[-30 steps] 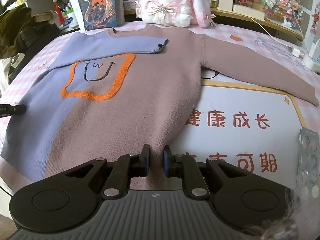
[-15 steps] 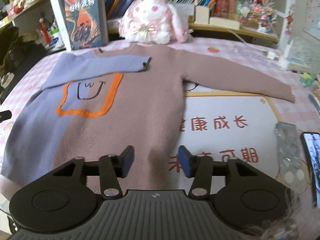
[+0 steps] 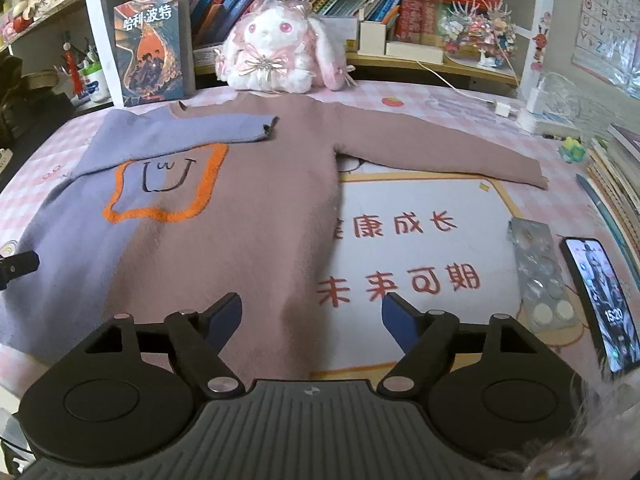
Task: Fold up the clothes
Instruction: 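Open the left tool and move the right tool to the pink sleeve, then close the right tool on the pink sleeve cuff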
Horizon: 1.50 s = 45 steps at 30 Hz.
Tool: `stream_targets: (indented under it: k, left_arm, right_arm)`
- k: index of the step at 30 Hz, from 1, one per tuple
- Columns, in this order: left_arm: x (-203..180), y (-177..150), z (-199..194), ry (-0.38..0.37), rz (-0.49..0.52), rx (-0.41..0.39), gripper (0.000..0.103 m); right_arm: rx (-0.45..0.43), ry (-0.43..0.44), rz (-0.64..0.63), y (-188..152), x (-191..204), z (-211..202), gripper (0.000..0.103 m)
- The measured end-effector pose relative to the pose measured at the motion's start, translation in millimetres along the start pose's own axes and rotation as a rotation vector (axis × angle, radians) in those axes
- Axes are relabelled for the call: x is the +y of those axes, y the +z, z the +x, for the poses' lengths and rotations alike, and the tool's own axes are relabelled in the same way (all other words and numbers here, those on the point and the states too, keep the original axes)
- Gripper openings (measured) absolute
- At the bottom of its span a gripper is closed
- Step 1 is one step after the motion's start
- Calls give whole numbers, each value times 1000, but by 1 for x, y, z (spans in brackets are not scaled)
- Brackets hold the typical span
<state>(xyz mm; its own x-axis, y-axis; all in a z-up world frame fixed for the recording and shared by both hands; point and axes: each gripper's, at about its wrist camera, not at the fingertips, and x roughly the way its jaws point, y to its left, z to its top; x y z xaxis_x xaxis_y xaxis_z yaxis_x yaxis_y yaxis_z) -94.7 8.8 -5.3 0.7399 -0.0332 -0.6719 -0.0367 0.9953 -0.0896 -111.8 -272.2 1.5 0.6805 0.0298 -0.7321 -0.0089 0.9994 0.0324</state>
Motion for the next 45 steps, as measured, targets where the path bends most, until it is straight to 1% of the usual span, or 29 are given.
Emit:
stream_targets:
  k: [3,6,9,15,18,22,30,33,36,41,45]
  left_arm:
    - [-13,1,4,-20,15,9,79]
    - [-26,2,6,-33,35,5,81]
    - [-36,4,10,-24,32,3,81]
    - [-59,9,16,43,-8,-3,81]
    - [-77,11,18,87,-27,1,82]
    - [-101,10,22,141,-58,9,84]
    - [-142,1,23,240,-121,23,85]
    - [-151,-3,20,274,-141,34,85]
    - [-158,-8,18,305,-160,50,85]
    - [-167,-12,18,338,-175,72,85]
    - [-173,-13,18,352,-169,85,85]
  right_arm:
    - [1,-12,15,-2,-7,-1,79]
    - [-3,-6,27,-2,-16,-2,81]
    - [-7,3,28,2,-25,1,82]
    - [-19,41,7,18,-51,17,83]
    - [-16,61,-4,31,-69,30,83]
    - [-18,85,-11,50,-99,45,87]
    - [7,118,9,87,-171,84,87]
    - [32,108,46,104,-203,101,87]
    - [20,78,89,117,-233,110,86]
    - [3,6,145,125,-272,125,82]
    - [12,-19,189,126,-293,134,78]
